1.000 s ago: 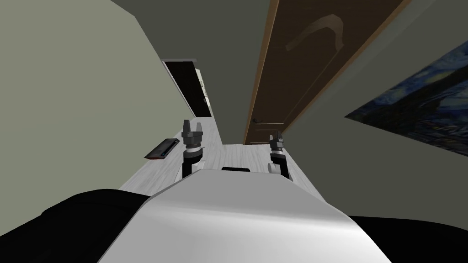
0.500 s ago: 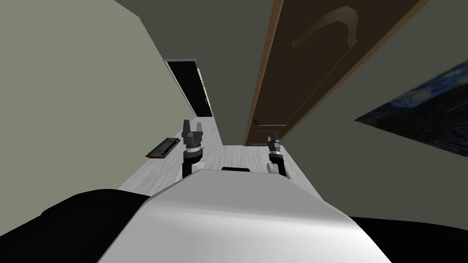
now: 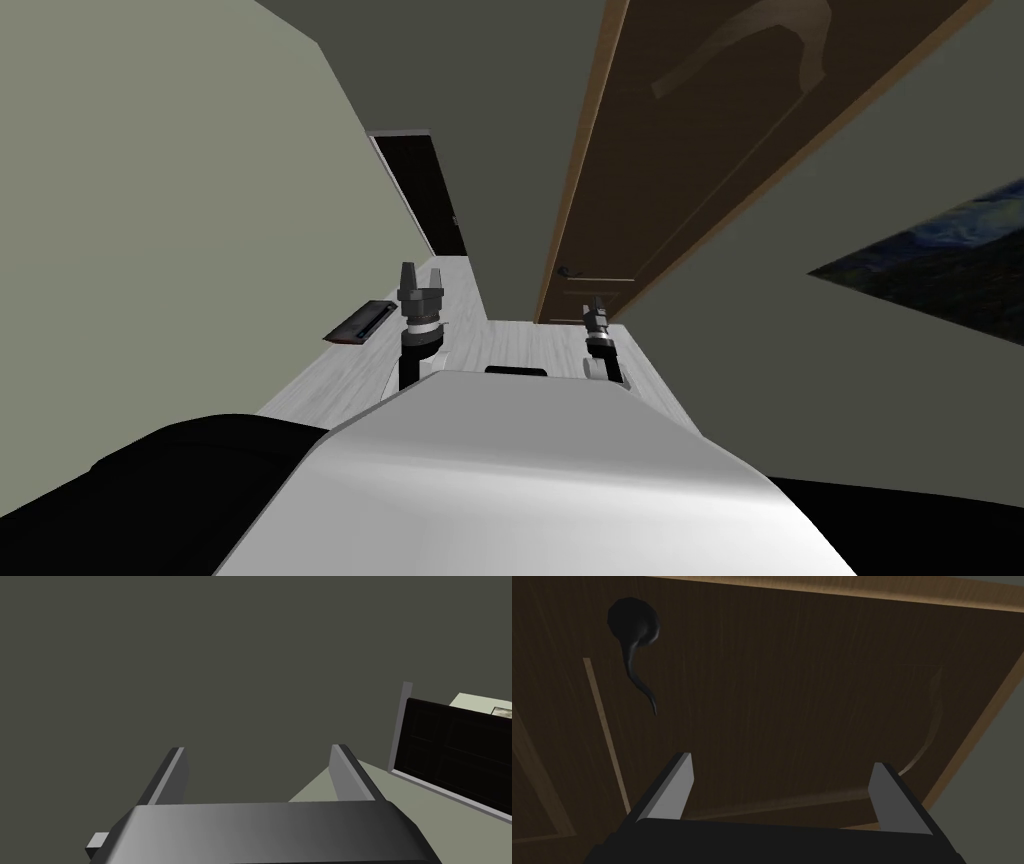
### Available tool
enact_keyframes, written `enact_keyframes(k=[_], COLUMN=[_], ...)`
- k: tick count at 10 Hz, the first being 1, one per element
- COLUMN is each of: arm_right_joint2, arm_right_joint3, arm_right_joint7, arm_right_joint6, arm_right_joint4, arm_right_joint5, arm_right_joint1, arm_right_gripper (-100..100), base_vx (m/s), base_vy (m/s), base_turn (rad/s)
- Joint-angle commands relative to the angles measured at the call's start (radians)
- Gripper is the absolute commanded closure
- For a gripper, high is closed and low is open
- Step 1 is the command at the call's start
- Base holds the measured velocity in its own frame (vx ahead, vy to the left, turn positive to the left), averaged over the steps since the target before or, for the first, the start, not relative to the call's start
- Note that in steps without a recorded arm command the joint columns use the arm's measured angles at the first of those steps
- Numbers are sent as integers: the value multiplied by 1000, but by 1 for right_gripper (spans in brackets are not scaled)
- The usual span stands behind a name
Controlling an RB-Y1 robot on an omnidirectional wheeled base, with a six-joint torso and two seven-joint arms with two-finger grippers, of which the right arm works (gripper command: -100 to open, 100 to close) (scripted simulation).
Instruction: Pull the door open
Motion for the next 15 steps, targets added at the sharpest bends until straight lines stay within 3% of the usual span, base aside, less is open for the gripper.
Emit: enact_keyframes(k=[1,15], arm_right_joint2=[-10,-76], arm_right_joint3=[0,-1], arm_right_joint7=[-3,-18], arm_right_joint6=[-6,-56], arm_right_joint4=[47,405], arm_right_joint5=[-2,-14], arm_right_joint1=[-13,-129], arm_right_gripper=[-100,-100], base_vx=[96,83], base_vy=[-43,-49], base_turn=[87,62])
